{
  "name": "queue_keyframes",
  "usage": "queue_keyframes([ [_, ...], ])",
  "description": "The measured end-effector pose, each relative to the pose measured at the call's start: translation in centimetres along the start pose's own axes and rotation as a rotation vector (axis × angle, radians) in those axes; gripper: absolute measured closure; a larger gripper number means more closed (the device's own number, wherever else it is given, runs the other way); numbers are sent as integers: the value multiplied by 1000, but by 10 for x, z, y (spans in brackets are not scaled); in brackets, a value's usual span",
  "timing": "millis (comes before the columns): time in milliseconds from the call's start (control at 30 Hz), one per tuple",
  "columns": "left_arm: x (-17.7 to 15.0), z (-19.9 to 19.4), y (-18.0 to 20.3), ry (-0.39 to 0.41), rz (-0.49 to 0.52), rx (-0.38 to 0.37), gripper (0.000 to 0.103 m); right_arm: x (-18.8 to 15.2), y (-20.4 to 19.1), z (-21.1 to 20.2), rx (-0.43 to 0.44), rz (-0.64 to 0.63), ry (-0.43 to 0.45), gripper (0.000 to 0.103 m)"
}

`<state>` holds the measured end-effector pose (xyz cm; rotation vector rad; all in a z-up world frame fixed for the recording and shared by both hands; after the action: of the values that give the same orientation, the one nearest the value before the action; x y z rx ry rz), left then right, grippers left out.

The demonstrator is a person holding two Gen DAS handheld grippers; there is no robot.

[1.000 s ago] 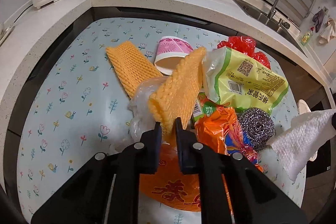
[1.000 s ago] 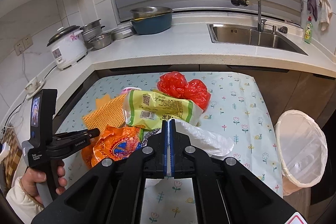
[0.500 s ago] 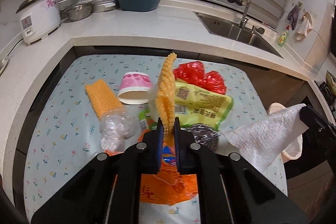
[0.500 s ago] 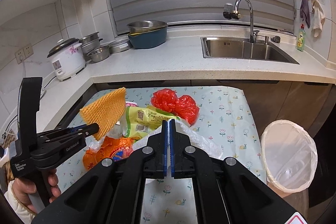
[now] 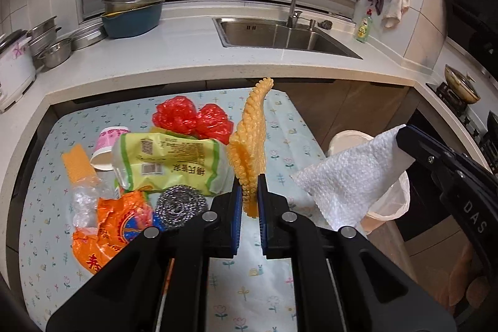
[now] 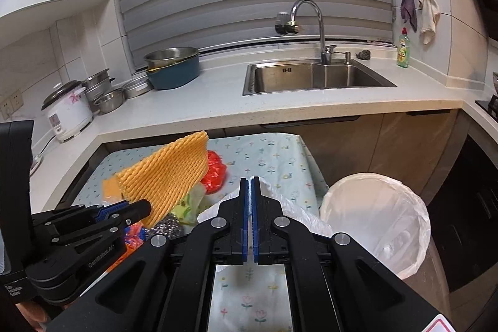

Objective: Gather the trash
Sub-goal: 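Carry the paper towel and orange foam mesh over the trash bin with both tools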

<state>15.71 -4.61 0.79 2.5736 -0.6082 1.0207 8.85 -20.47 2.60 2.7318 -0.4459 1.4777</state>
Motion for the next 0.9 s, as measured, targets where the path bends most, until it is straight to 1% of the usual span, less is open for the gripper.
queue_keyframes([
  [167, 3, 15, 33, -19, 38, -35, 94, 6, 37, 2, -63, 25, 12, 101],
  [300, 8, 30, 60, -38, 71, -78, 94, 11, 67, 7, -114, 50, 15, 101],
  [500, 16, 51, 102, -61, 130, -135, 94, 13, 107, 19, -166, 107, 4, 101],
  [633, 20, 65, 123, -81, 152, -176, 94, 12, 128, 25, -206, 126, -8, 101],
  [900, 22, 91, 159, -117, 197, -224, 94, 7, 162, 35, -252, 167, -28, 101],
])
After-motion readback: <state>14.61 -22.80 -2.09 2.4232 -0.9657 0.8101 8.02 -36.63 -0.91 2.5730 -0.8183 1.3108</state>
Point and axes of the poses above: each gripper's, at about its wrist camera, not at the fingertips, and z roughly the way its jaws point, y to its right, x to its top, the point moved 1 cm from there along z, roughly the way its jaws point, and after that the axes turned 1 degree about -x, right-handed, at the moved point
